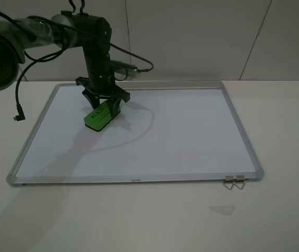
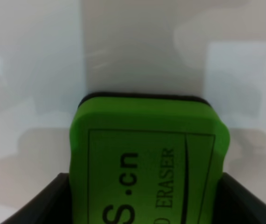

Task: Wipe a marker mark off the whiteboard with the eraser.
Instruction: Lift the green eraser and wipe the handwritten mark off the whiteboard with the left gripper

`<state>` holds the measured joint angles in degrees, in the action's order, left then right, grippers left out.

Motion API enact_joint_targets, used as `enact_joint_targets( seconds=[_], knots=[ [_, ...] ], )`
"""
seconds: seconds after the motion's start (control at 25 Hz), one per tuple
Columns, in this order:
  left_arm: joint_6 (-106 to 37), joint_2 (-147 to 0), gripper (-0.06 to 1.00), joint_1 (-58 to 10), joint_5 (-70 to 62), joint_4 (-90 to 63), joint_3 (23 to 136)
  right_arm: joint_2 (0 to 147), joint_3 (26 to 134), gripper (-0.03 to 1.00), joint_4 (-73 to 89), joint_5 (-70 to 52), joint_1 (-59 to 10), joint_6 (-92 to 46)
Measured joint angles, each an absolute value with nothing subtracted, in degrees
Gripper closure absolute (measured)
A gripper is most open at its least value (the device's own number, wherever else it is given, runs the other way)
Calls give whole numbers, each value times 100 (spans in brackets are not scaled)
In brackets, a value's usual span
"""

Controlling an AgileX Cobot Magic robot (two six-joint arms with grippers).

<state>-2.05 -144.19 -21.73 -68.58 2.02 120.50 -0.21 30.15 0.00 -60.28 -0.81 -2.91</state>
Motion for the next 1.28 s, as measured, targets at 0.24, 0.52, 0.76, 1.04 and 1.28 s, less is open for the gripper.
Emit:
enact_joint_targets(
  seconds=[0.24,0.52,0.76,1.04,1.28],
  knots=[
    [-205,-14338,35,-1882,-6852,107,11755,-21,3015,15,0,-6028,-81,-291],
    [-205,-14338,35,-2193,-6821,463,11723,-21,3015,15,0,-6028,-81,-291],
    [-205,-14338,35,-2647,-6777,255,11707,-21,3015,15,0,-6028,-81,-291],
    [-210,-14338,35,-2865,-6746,-55,11696,-21,3015,15,0,-6028,-81,-291],
    [-210,-14338,35,-2749,-6740,-59,11696,-21,3015,15,0,-6028,-81,-291]
  ],
)
